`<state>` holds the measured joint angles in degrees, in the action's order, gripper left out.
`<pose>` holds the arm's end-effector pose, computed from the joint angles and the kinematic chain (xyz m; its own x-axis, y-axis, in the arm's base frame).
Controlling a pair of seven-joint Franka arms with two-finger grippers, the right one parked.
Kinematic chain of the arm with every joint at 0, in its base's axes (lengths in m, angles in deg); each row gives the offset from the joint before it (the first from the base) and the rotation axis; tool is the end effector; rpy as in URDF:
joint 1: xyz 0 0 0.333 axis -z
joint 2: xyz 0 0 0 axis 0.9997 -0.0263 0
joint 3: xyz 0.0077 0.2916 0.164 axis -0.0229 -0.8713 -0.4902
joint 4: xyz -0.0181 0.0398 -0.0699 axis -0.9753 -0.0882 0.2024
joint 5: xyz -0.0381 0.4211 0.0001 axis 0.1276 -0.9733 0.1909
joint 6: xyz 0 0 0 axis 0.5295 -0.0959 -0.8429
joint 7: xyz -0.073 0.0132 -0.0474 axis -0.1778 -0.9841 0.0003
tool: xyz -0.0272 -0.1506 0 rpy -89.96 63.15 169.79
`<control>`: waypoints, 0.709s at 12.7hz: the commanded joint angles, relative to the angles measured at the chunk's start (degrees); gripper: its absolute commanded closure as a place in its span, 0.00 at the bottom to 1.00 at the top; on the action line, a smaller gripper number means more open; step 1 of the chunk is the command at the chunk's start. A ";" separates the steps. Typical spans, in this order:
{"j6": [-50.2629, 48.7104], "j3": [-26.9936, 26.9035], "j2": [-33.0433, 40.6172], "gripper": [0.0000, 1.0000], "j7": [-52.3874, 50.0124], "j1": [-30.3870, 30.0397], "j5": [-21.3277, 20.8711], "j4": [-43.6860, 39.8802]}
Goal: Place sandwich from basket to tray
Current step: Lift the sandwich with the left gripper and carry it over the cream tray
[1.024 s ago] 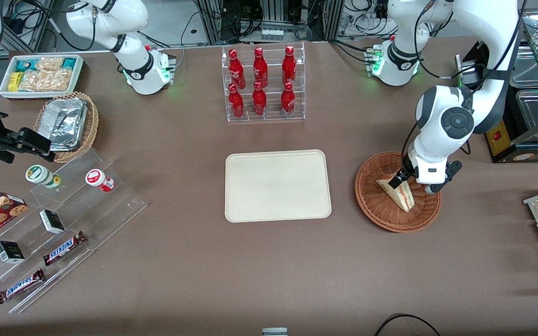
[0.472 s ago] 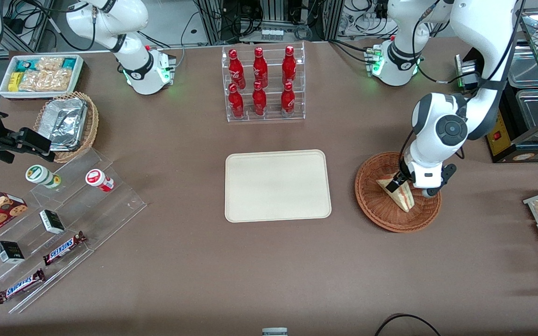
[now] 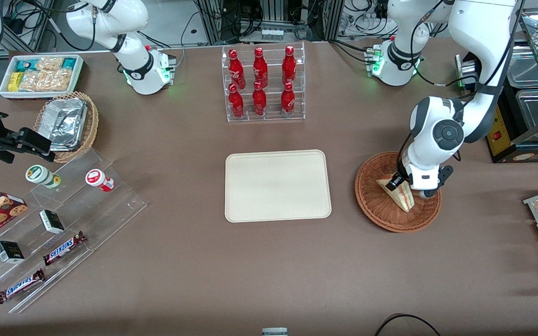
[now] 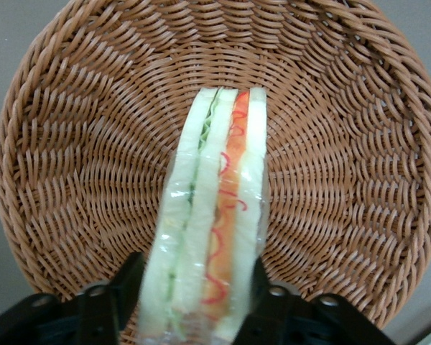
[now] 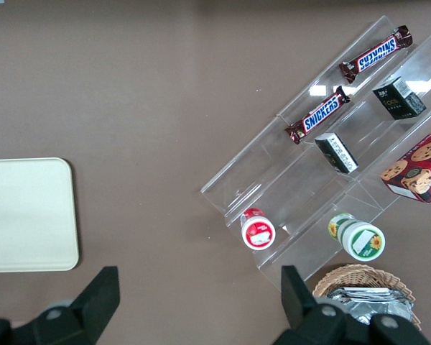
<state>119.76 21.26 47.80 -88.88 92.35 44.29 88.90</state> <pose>0.5402 -0.1123 0.2037 0.7139 0.6999 -0.0207 0.6991 -0.7141 -0.0357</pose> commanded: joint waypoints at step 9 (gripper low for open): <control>-24.66 2.61 0.10 1.00 15.10 0.01 0.78 -15.91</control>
<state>98.02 23.27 47.88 -80.87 92.39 44.27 74.86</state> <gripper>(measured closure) 0.815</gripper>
